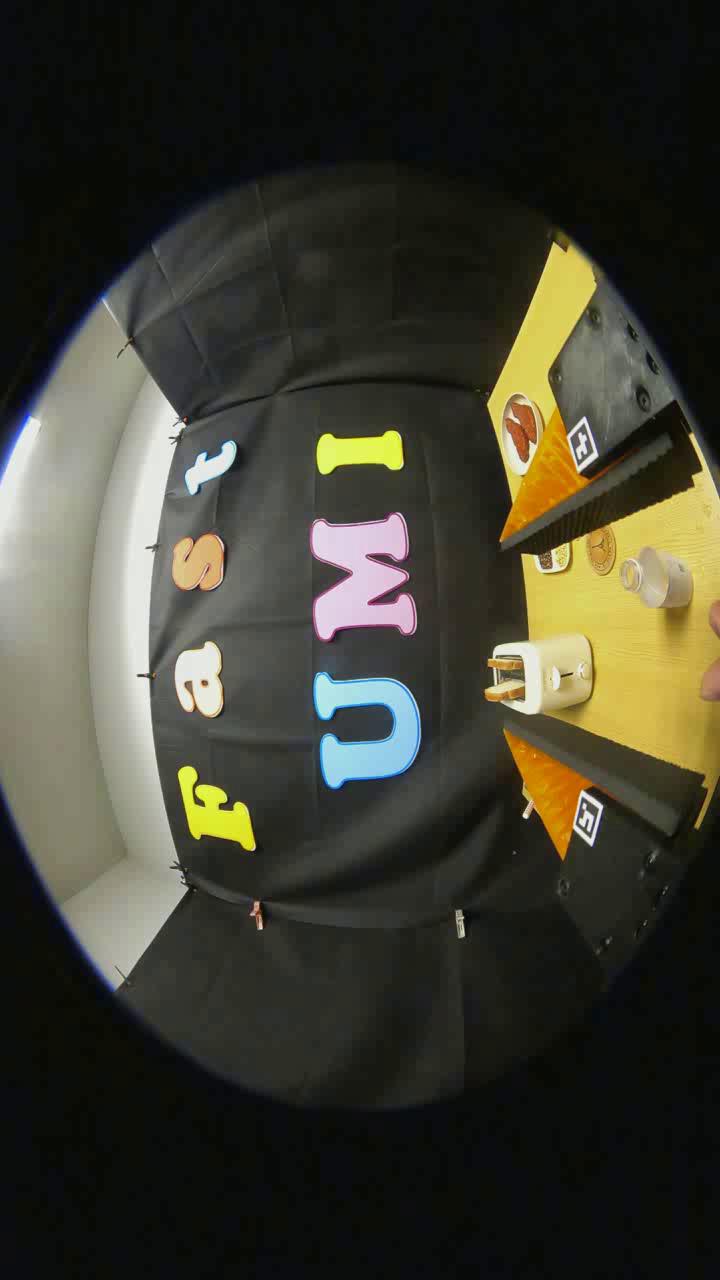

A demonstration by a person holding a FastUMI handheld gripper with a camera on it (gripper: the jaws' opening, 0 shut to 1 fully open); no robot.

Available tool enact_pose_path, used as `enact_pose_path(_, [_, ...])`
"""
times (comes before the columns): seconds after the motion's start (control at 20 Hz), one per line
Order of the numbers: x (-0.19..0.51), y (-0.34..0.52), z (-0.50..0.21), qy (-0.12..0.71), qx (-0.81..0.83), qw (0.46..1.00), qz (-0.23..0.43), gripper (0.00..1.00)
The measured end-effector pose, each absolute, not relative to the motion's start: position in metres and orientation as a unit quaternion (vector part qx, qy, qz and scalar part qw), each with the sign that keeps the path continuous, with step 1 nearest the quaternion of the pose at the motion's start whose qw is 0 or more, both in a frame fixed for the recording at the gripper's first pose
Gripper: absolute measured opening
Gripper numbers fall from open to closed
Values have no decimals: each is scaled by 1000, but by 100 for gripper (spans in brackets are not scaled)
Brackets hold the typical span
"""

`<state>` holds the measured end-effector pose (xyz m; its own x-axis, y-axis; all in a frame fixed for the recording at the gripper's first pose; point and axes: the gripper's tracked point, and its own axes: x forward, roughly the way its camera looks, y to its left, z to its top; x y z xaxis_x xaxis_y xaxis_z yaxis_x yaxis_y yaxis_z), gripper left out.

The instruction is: Take the bottle from table, then pour the juice into the cup, finally place the bottle on the coaster

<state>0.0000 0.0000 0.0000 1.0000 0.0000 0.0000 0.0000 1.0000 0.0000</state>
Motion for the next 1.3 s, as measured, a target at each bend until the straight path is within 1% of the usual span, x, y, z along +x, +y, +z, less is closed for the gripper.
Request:
enact_pose_path(0.6, [-9, 16, -14, 13, -10, 1000, 15, 99])
enact_pose_path(1.0, [-16, 16, -17, -8, -17, 1000, 15, 99])
enact_pose_path(1.3, [-16, 11, -65, -22, -18, 999, 16, 99])
